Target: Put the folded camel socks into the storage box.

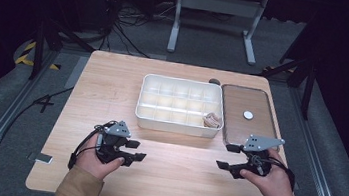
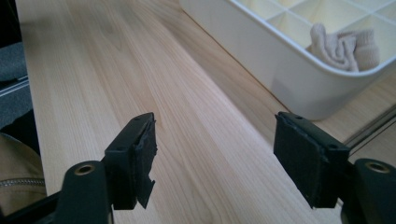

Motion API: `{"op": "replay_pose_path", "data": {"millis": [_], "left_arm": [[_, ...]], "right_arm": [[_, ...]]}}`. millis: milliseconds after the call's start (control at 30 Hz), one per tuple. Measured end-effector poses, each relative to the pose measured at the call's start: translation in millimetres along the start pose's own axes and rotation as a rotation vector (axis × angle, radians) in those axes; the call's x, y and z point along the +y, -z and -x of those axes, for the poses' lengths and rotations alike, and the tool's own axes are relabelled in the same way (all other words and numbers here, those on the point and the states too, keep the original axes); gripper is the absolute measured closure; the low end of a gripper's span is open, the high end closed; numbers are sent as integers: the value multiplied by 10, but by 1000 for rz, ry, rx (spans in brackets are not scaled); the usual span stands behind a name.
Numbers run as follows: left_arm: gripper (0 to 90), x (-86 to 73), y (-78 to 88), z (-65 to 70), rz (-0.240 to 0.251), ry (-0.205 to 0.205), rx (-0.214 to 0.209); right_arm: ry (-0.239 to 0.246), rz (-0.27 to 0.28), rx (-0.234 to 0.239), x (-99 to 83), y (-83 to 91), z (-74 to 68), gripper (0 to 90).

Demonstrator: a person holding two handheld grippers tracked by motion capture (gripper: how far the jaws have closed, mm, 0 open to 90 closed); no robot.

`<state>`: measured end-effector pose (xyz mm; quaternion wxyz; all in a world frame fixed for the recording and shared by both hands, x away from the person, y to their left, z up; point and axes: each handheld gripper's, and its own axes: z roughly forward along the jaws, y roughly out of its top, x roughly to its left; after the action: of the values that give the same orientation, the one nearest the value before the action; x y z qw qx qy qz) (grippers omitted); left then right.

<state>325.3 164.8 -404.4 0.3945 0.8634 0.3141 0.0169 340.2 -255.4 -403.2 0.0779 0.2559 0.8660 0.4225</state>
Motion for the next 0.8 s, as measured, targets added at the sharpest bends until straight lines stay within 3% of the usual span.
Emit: {"op": "replay_pose_path", "data": {"millis": [67, 133, 167, 233, 367, 600, 800], "left_arm": [[499, -1, -3, 1, -4, 2, 0], [499, 0, -7, -5, -12, -6, 1], [499, 0, -7, -5, -12, -6, 1], [499, -2, -18, -10, -26, -1, 3], [499, -3, -41, -11, -43, 0, 4], [500, -4, -59, -13, -48, 1, 6], [500, -9, -66, -20, -54, -1, 4]], "right_arm": [[-4, -34, -17, -43, -32, 8, 286], [25, -79, -28, -65, -54, 13, 284], [25, -79, -28, -65, -54, 13, 284], [34, -141, -26, -83, -89, 2, 277], [37, -213, -2, -113, -165, -31, 275], [59, -275, 9, -152, -296, -88, 273], [77, -283, 19, -191, -383, -117, 270]]}}
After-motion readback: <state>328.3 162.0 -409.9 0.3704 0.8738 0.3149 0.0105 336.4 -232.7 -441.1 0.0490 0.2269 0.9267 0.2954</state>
